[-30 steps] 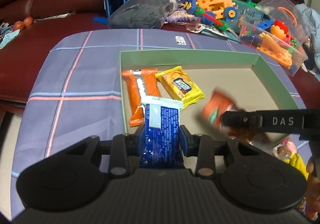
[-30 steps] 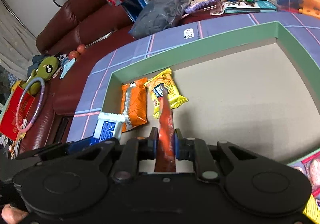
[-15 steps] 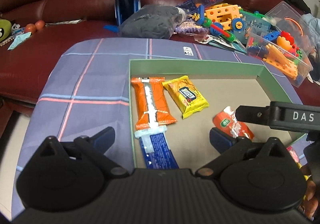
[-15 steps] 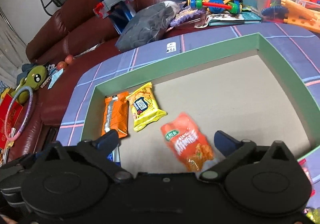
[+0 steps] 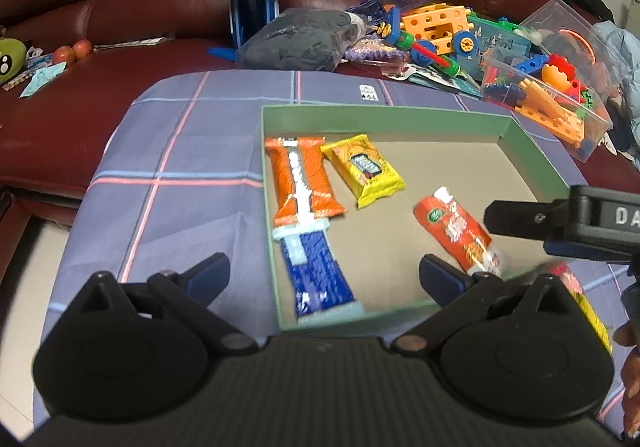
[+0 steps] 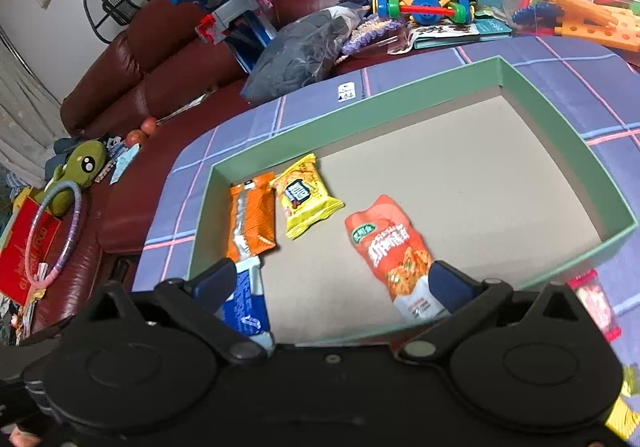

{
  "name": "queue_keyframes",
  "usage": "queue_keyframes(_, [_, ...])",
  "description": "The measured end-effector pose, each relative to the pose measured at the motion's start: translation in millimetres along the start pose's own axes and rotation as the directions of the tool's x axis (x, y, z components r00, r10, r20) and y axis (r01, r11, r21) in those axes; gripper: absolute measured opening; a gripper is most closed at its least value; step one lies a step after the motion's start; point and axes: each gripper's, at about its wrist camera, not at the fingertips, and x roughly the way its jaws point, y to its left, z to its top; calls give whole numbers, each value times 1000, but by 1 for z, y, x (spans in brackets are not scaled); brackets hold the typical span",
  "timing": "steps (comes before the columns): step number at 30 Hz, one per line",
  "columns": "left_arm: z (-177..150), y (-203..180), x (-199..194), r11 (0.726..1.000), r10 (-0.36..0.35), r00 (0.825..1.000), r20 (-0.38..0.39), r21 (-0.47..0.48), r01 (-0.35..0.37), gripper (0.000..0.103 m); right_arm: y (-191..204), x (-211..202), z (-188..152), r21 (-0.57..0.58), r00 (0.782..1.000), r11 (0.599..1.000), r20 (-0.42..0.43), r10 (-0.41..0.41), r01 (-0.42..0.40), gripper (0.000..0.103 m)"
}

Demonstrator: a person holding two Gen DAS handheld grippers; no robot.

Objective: Organize snacks
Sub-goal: 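Grasp the purple-capped stick with the left tool while the right tool grasps the yellow stick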

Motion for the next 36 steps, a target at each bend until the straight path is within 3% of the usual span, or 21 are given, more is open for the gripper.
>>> queue_keyframes(16, [-50, 23, -4, 999, 34, 994, -108, -12, -35, 103, 14, -20, -48, -50, 994, 997, -97, 53, -58, 103])
queue_keyframes(33, [-64, 21, 25, 999, 24, 981, -192, -25, -30, 103, 6, -25, -77, -57, 982, 998, -188, 24, -36, 103])
queue_keyframes(36, [-67, 26, 29, 998, 7, 981, -193, -57, -19, 97, 7, -24, -80, -75, 981, 997, -192, 11, -26, 103])
